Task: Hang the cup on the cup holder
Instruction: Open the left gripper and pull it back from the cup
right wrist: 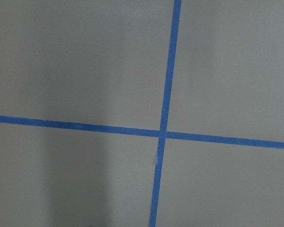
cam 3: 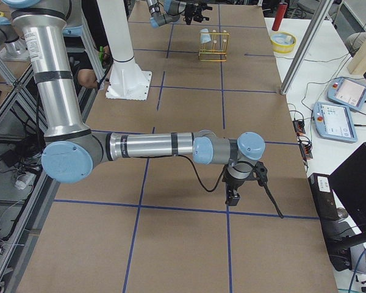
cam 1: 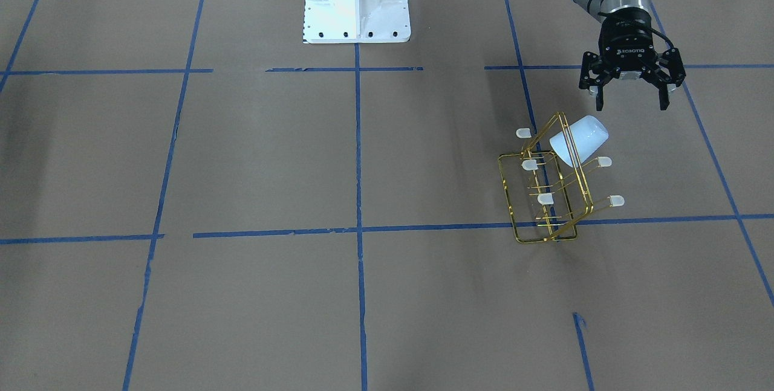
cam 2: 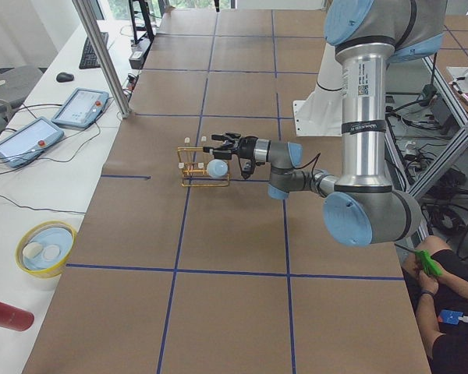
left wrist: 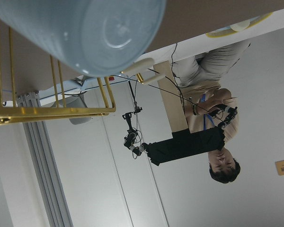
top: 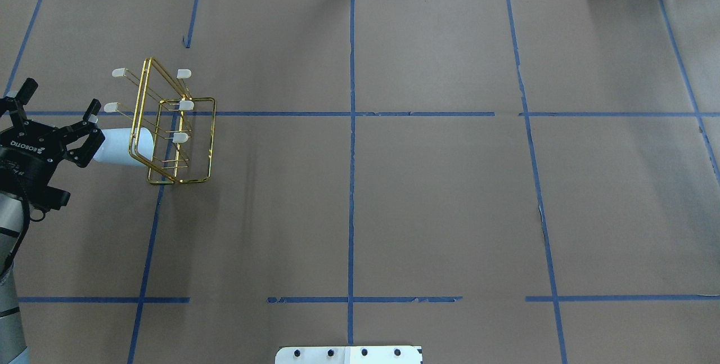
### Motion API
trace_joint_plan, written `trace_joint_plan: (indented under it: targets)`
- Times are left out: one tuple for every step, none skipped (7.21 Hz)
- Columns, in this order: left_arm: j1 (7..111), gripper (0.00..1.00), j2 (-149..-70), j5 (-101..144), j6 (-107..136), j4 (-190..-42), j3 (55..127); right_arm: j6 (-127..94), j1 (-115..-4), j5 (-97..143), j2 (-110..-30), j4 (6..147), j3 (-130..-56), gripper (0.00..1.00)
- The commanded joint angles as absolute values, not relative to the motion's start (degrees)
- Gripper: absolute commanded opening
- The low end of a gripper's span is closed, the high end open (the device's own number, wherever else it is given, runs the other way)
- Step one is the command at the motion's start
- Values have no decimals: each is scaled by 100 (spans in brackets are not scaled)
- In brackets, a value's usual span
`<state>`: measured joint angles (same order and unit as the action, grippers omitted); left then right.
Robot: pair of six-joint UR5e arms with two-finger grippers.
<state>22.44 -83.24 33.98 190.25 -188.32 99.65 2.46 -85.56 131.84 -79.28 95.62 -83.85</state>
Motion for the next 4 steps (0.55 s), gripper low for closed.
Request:
trace_joint_plan:
  targets:
    - [2389, 100, -8034, 4162, 17016, -18870, 10037, 246, -8560, 13184, -7928, 9562, -8385, 100]
    - [2556, 100, -7911, 4653, 16163, -18853, 10124, 246, -8561, 13184, -7928, 9562, -8385, 100]
    - [2801, 100, -7797, 5032, 15258, -18835, 10229, 246, -8552, 13184, -7928, 9562, -8385, 100]
    - [2986, 100, -7709, 5367, 14579, -18826, 10265, 246, -8560, 13184, -7928, 9562, -8385, 100]
